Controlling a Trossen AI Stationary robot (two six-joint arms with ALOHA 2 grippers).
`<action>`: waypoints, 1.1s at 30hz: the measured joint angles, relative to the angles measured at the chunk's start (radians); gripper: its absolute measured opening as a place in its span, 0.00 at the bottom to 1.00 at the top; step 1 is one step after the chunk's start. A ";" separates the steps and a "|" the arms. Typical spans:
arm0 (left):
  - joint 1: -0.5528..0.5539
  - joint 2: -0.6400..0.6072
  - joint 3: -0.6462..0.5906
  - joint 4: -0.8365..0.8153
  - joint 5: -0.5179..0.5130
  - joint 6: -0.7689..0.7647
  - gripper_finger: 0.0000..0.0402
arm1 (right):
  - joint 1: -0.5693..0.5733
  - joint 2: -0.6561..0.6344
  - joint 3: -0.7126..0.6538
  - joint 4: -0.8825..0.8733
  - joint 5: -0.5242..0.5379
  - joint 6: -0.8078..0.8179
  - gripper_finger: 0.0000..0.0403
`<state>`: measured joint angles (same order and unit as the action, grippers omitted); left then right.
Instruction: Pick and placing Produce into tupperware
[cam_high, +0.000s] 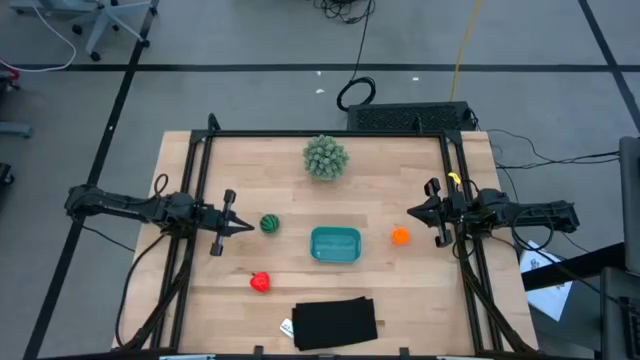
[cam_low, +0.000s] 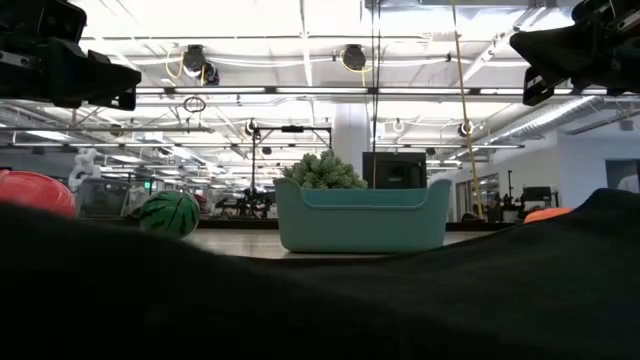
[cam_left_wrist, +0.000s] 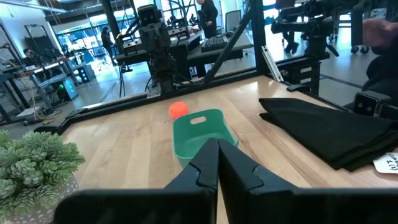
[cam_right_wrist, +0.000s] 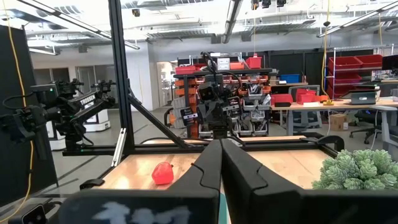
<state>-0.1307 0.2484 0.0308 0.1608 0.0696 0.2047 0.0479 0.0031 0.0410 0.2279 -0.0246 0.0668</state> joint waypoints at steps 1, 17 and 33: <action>0.000 0.000 0.000 0.000 0.000 0.000 0.02 | 0.000 0.000 0.000 0.000 0.000 0.000 0.00; 0.000 0.000 0.000 0.000 0.000 0.000 0.02 | 0.000 0.000 0.000 0.000 0.000 0.000 0.00; 0.000 0.000 0.000 0.019 -0.012 0.000 0.02 | 0.000 0.000 0.000 0.004 0.000 0.000 0.00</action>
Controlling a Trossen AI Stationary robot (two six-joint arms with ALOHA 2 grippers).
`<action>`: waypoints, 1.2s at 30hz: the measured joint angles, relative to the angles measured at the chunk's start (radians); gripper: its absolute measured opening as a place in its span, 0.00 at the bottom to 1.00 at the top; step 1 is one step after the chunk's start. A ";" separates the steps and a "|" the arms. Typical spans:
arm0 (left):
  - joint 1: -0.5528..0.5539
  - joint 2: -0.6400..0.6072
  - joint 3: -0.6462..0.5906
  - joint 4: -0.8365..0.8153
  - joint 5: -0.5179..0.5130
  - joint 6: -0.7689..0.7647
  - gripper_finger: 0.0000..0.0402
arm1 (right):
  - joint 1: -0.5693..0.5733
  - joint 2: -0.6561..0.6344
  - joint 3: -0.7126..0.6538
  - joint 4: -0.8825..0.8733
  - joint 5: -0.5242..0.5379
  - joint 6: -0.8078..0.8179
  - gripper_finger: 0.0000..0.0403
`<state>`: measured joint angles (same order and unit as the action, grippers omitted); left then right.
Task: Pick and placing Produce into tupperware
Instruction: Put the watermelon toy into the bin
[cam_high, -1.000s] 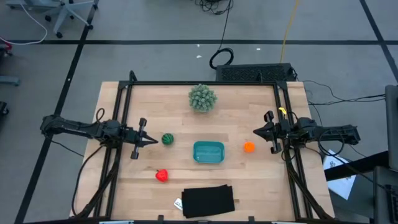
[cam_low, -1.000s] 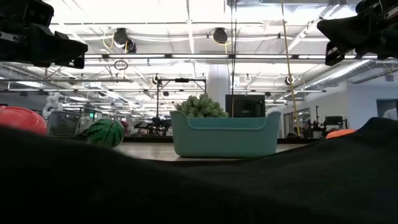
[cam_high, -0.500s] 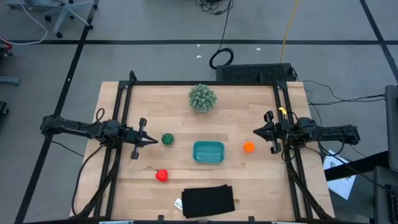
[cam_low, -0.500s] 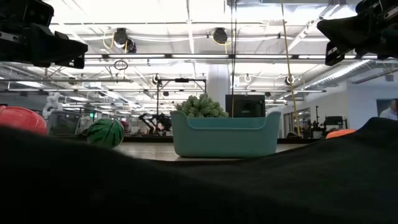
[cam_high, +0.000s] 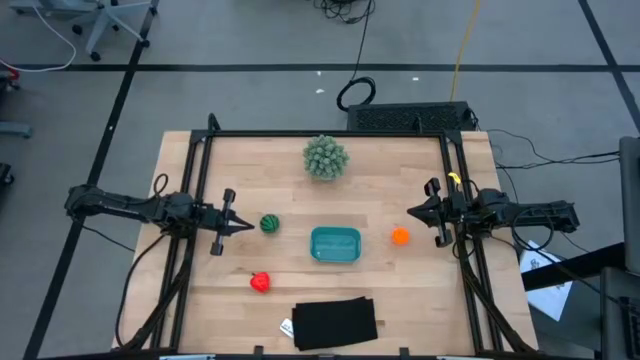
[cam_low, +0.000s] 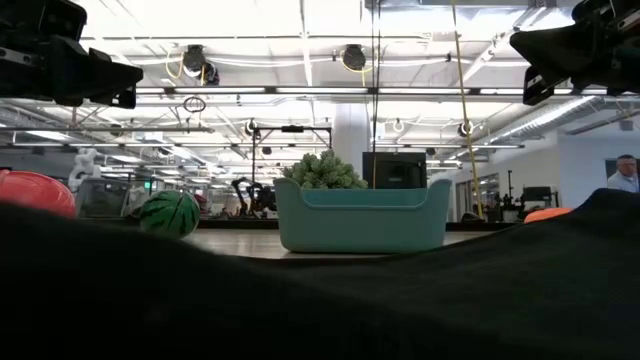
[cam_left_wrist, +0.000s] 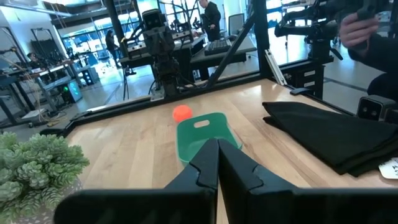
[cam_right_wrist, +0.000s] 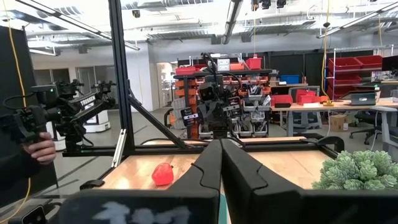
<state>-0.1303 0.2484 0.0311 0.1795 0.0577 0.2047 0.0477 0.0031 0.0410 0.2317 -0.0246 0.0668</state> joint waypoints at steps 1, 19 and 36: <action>0.000 0.000 0.000 0.002 0.000 0.000 0.02 | 0.000 0.000 0.000 0.000 0.000 0.000 0.00; 0.000 0.000 0.000 0.104 -0.028 -0.156 0.02 | 0.000 0.000 0.000 0.004 0.000 -0.003 0.00; 0.000 0.000 0.000 0.102 -0.179 -0.158 0.02 | 0.000 0.000 0.000 0.002 0.000 -0.003 0.00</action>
<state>-0.1303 0.2485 0.0311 0.2819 -0.1211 0.0469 0.0475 0.0032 0.0410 0.2340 -0.0246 0.0635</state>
